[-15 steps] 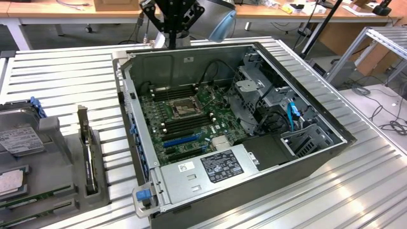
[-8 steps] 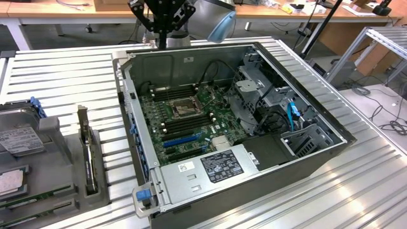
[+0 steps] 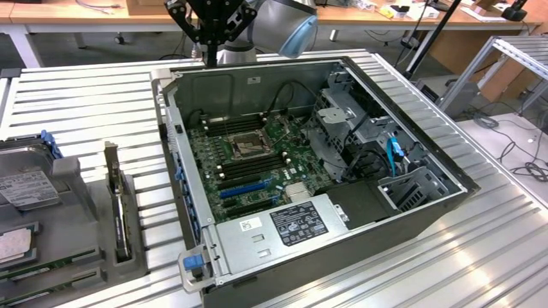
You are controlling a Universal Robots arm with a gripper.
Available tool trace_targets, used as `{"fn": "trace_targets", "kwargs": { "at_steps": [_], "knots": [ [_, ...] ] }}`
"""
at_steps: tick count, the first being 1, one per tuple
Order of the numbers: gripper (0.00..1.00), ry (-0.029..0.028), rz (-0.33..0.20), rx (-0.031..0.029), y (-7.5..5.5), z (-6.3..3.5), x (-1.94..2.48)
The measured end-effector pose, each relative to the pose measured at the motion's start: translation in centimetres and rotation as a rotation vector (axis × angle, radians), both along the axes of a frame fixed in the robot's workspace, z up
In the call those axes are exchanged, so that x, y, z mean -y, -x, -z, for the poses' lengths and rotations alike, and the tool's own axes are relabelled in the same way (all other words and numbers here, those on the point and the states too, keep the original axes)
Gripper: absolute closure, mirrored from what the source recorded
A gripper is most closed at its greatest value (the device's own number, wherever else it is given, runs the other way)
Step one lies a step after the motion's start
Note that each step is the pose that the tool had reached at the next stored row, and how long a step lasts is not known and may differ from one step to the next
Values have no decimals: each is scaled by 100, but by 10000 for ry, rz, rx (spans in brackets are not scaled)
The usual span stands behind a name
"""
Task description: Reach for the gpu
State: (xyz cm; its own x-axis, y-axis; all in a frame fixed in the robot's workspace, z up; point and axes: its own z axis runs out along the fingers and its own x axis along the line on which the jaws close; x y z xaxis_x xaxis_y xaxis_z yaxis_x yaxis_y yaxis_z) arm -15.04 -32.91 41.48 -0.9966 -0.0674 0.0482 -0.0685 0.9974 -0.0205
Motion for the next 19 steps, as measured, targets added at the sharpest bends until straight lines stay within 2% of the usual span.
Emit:
{"fn": "trace_targets", "kwargs": {
  "at_steps": [15,19],
  "knots": [
    [89,-2,-1,-2,1,1,-1],
    [89,-2,-2,-59,-68,0,9]
  ]
}}
